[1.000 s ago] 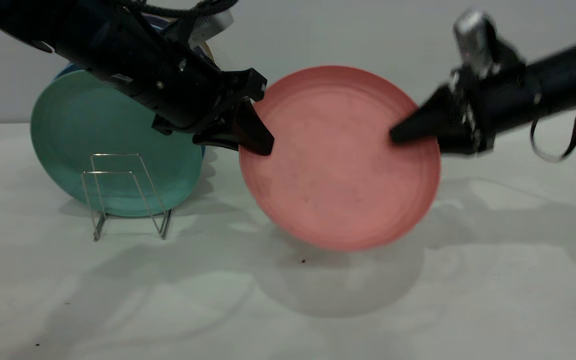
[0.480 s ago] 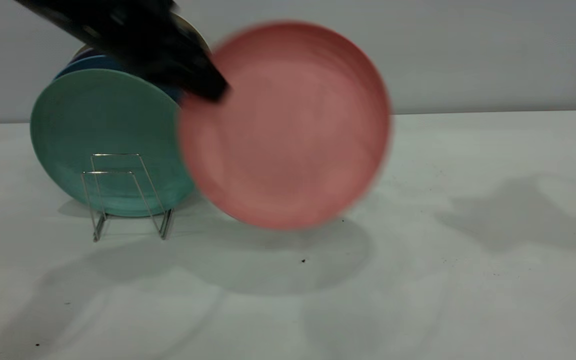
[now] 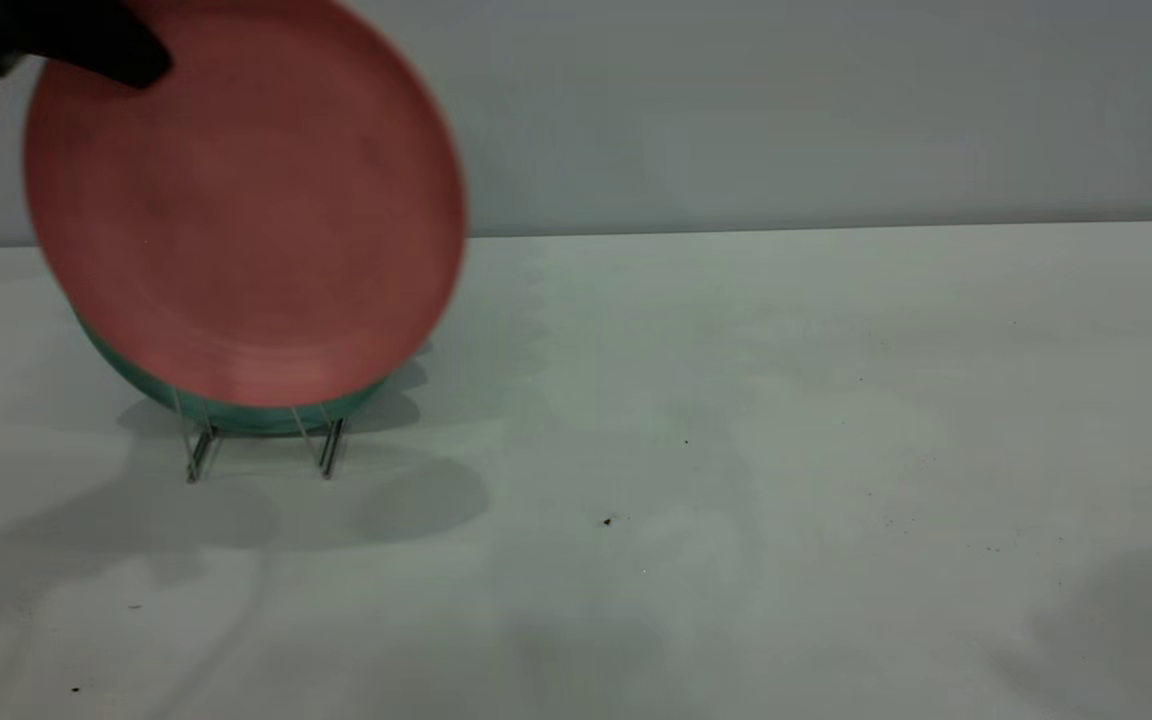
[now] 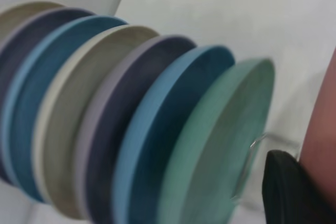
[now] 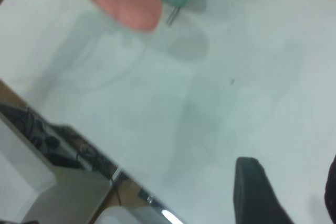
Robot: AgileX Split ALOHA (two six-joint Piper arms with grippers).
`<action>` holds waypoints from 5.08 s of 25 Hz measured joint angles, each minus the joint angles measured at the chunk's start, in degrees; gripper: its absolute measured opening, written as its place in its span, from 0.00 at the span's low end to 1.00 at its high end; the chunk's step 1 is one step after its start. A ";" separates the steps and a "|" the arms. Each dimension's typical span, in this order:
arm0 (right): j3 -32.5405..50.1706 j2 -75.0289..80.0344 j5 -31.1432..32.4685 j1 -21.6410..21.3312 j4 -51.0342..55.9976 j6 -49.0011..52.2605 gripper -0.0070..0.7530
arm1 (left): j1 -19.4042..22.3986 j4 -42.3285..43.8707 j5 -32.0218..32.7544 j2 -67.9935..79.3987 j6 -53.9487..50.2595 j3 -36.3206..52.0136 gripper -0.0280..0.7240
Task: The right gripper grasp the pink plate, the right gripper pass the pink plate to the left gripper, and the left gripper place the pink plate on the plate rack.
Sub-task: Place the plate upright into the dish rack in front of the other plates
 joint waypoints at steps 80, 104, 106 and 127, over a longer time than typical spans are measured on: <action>33.79 -67.02 -3.27 0.00 -35.14 30.23 0.46 | 3.38 1.31 -4.60 4.27 18.51 -5.59 0.10; 33.79 -67.02 -3.27 0.00 -35.21 30.29 0.46 | 3.38 1.36 -3.11 5.37 18.29 -5.52 0.24; 33.79 -67.02 -3.27 0.00 -35.21 30.34 0.46 | 3.38 1.36 -2.99 5.37 18.24 -5.52 0.31; 33.79 -67.02 -3.27 0.00 -35.34 30.34 0.46 | 3.38 1.36 -1.38 5.37 11.71 -5.52 0.58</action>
